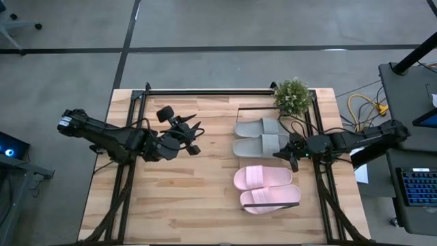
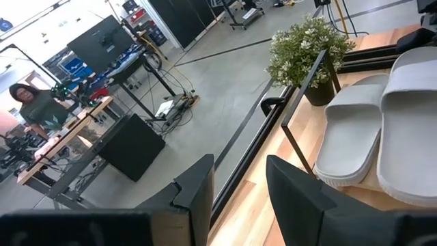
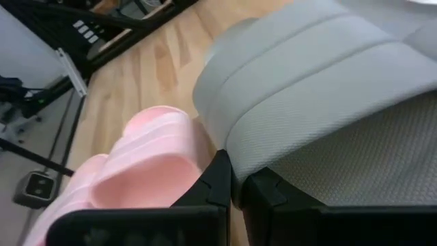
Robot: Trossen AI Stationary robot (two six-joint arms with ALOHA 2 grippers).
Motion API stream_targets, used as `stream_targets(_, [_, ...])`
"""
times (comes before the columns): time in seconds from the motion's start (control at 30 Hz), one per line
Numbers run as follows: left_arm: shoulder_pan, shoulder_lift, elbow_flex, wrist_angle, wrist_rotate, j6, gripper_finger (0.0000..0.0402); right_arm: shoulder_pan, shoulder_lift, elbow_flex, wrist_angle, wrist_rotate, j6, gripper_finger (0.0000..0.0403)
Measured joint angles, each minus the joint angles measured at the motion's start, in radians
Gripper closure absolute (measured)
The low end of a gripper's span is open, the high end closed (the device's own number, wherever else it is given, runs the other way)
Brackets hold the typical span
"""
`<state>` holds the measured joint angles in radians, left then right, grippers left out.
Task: Pick and place slides into the shelf
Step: Put the gray slide on the shelf
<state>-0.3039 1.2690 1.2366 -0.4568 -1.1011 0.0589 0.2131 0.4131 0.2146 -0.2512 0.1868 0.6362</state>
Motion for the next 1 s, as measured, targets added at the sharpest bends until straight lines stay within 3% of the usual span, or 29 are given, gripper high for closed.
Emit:
stream_targets(0.67, [0.012, 0.0, 0.0, -0.003, 0.0, 0.001, 0.0282, 0.162, 0.0, -0.051, -0.009, 0.155, 0.154, 0.0394])
stream_targets(1.0, [0.014, 0.0, 0.0, 0.001, 0.001, 0.0, 0.0282, 0.162, -0.002, -0.101, -0.024, 0.137, 0.241, 0.0393])
